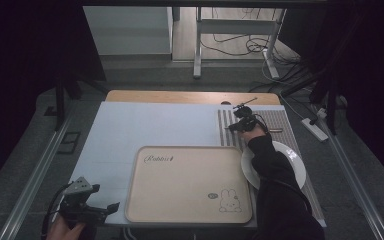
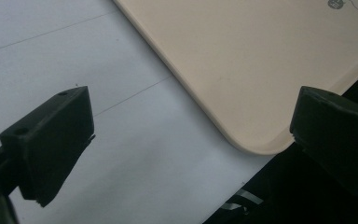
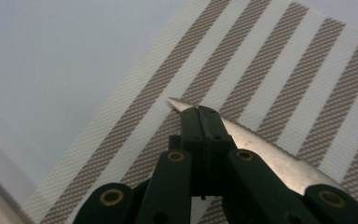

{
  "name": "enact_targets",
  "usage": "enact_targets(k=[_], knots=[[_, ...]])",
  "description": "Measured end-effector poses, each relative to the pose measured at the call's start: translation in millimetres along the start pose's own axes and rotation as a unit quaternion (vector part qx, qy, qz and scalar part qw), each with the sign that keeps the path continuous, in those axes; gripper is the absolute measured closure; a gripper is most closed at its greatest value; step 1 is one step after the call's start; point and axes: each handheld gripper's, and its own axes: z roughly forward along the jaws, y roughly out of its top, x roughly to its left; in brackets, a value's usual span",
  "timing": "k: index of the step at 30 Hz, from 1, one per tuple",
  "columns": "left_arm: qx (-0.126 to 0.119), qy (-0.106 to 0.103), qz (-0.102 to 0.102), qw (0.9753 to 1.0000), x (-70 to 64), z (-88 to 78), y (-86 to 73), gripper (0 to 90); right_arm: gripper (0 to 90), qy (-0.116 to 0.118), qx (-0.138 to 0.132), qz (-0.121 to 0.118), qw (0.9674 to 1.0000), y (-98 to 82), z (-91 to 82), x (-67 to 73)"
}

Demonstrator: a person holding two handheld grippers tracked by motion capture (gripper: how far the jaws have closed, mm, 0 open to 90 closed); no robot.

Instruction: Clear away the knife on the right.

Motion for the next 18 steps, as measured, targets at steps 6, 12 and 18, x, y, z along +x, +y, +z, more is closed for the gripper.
enact_targets(k=[6,12,18], knots=[[0.0,0.0,0.0,1.0,0.0,0.0,0.0,0.7,90.0,-0.018,-0.001,0.004,0.9998,7.3,2.9,-12.1],[0.001,0.001,0.001,1.0,-0.1,0.0,0.1,0.8,90.0,-0.043,-0.001,0.006,0.9991,15.3,6.4,-24.5],[0.001,0.002,0.001,1.0,-0.4,0.0,0.1,0.8,90.0,-0.071,-0.007,0.013,0.9974,19.4,8.0,-37.5]])
